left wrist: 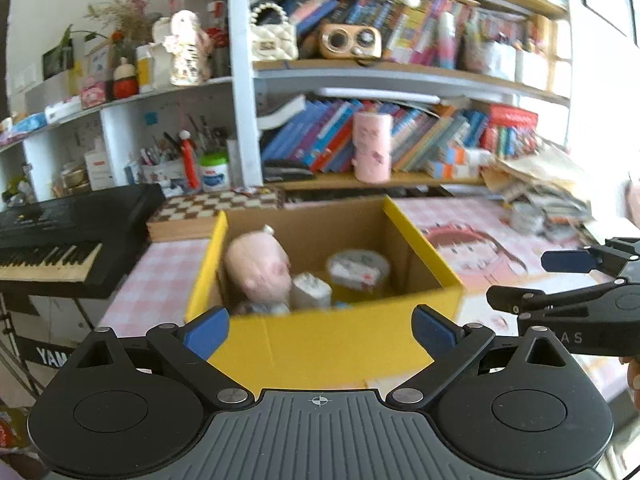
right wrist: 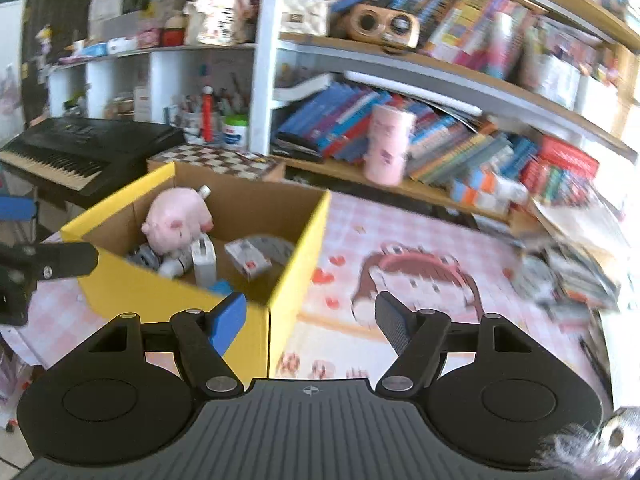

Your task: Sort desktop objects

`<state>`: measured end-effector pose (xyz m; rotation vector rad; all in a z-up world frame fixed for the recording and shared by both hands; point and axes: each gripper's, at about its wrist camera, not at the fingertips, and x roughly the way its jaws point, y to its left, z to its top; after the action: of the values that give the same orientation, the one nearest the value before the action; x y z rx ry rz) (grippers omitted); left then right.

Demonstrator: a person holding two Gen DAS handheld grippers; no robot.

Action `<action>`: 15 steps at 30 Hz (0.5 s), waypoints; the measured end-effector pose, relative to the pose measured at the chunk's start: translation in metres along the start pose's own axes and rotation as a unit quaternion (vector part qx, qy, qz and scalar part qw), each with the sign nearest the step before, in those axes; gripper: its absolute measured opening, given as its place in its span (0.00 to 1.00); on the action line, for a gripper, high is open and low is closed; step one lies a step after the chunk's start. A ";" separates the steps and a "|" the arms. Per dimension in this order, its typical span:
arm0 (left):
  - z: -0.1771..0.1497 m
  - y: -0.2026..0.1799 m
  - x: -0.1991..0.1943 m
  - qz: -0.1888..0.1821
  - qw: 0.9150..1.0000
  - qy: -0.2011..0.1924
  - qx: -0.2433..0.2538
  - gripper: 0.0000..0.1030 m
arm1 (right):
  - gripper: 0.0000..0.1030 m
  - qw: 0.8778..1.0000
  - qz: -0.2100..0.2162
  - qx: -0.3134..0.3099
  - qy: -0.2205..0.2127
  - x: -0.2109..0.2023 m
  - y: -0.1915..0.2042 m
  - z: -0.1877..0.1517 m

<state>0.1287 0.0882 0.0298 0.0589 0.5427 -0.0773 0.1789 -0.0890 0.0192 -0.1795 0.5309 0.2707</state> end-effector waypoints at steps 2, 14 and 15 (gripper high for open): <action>-0.011 -0.006 -0.005 -0.010 1.000 0.005 0.006 0.97 | 0.67 1.000 -0.014 0.015 0.007 -0.011 0.002 -0.014; -0.056 -0.020 -0.037 -0.013 1.000 0.025 -0.015 0.97 | 0.69 0.992 -0.075 0.088 0.051 -0.067 0.011 -0.085; -0.059 -0.021 -0.038 -0.013 0.999 0.027 -0.013 0.97 | 0.70 0.991 -0.078 0.096 0.055 -0.070 0.012 -0.089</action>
<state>0.0640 0.0737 -0.0016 0.0287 0.5984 -0.0944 0.0756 -0.1135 -0.0210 -0.0478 0.6444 0.0558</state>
